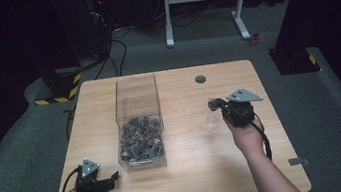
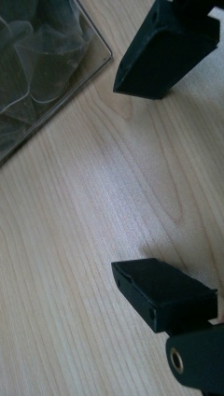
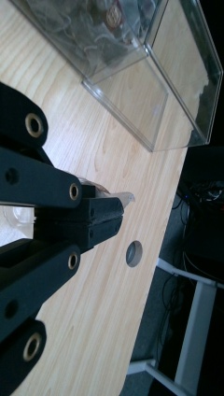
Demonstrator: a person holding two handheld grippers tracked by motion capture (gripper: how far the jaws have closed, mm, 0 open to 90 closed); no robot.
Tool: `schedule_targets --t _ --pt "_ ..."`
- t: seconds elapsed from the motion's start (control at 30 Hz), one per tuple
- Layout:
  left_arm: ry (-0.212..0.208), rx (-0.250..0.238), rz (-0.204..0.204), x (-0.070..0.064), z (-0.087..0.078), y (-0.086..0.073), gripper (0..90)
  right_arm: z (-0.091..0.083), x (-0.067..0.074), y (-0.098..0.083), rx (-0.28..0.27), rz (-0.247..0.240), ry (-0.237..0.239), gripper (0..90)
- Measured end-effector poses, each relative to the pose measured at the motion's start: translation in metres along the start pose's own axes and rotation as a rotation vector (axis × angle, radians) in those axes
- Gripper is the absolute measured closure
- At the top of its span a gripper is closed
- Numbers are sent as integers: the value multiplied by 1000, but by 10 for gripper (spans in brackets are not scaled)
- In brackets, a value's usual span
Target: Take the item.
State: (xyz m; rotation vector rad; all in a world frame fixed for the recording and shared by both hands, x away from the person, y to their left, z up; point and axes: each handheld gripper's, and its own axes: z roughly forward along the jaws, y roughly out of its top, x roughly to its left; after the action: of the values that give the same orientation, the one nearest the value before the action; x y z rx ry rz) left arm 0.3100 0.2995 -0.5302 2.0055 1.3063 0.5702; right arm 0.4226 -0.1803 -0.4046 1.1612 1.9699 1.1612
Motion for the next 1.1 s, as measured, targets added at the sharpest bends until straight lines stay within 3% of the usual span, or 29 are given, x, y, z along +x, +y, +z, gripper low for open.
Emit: schedule_targets --t 0.5,0.8,1.1 --pt "0 0 0 0 0 0 128 25 -5 -7 64 16 -23 900" --pt "0 0 0 0 0 0 128 31 -4 -13 88 22 -29 900" --pt "0 0 1 0 0 0 128 34 -5 -13 92 42 -12 755"
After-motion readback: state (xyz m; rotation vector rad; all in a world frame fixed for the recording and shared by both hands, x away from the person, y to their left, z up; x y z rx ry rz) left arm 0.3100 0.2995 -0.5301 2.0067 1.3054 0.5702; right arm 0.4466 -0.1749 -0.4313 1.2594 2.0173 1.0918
